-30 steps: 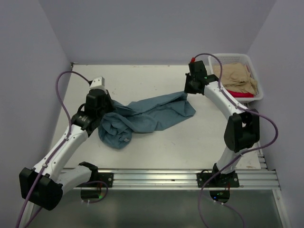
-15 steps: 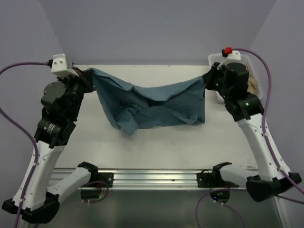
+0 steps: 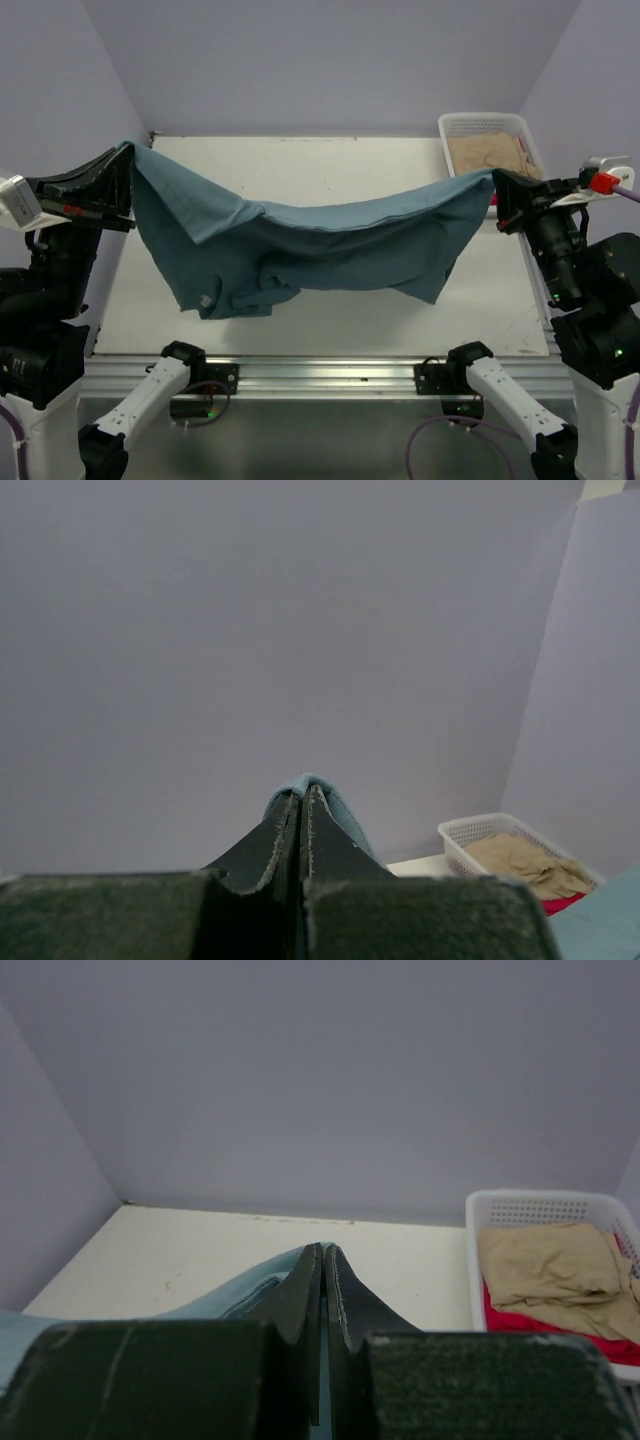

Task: Fold and stack the t-shirts
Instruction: Flatten the tshirt out

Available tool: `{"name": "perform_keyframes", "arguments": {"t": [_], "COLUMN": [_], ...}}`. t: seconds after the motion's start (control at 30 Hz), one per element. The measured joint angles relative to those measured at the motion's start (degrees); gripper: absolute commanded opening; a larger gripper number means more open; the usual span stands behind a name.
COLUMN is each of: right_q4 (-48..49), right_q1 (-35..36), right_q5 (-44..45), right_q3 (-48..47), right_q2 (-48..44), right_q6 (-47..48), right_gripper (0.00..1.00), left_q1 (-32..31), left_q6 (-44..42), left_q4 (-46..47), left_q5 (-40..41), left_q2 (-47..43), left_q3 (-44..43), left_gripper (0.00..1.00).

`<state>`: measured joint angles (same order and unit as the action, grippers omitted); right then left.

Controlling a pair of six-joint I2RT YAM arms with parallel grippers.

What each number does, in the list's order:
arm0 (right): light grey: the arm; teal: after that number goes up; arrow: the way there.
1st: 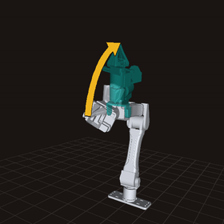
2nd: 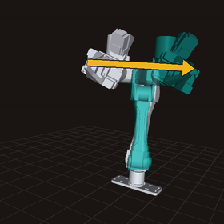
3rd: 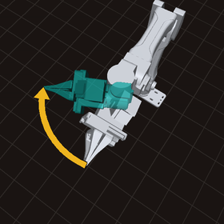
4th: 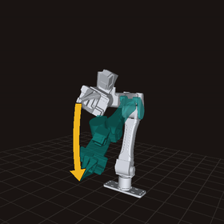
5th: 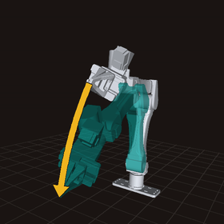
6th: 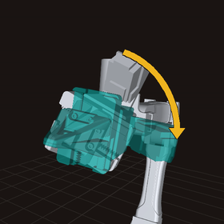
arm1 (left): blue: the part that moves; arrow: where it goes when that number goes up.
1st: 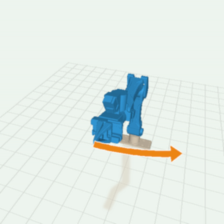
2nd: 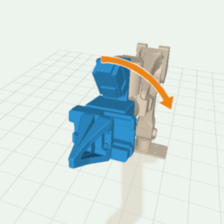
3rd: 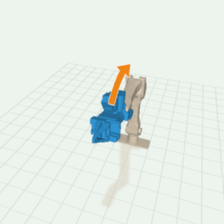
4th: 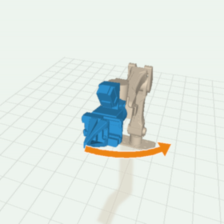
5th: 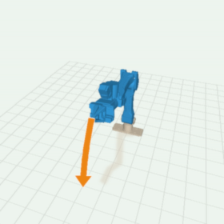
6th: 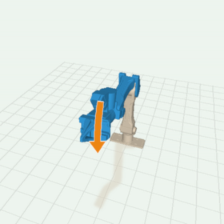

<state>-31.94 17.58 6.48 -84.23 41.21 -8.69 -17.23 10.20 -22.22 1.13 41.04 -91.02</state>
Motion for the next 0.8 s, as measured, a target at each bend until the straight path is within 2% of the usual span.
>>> {"name": "perform_keyframes", "arguments": {"t": [0.4,0.6,0.8], "right_q4": [-1.01,-0.07,1.27], "right_q1": [0.00,-0.02,0.00], "right_q5": [0.66,0.61,0.48], "right_q3": [-7.10,-9.20,-11.43], "right_q2": [3.15,3.43,3.39], "right_q6": [7.45,9.84,11.13], "right_gripper": [0.00,0.00,0.00], "left_q1": [6.56,16.11,30.49], "left_q6": [-5.46,-2.73,7.43], "left_q4": [-2.47,-1.57,7.98], "left_q5": [-15.78,-25.18,-36.30], "left_q2": [6.08,9.03,9.64], "left_q3": [-10.32,-17.57,-22.14], "left_gripper": [0.00,0.00,0.00]}}
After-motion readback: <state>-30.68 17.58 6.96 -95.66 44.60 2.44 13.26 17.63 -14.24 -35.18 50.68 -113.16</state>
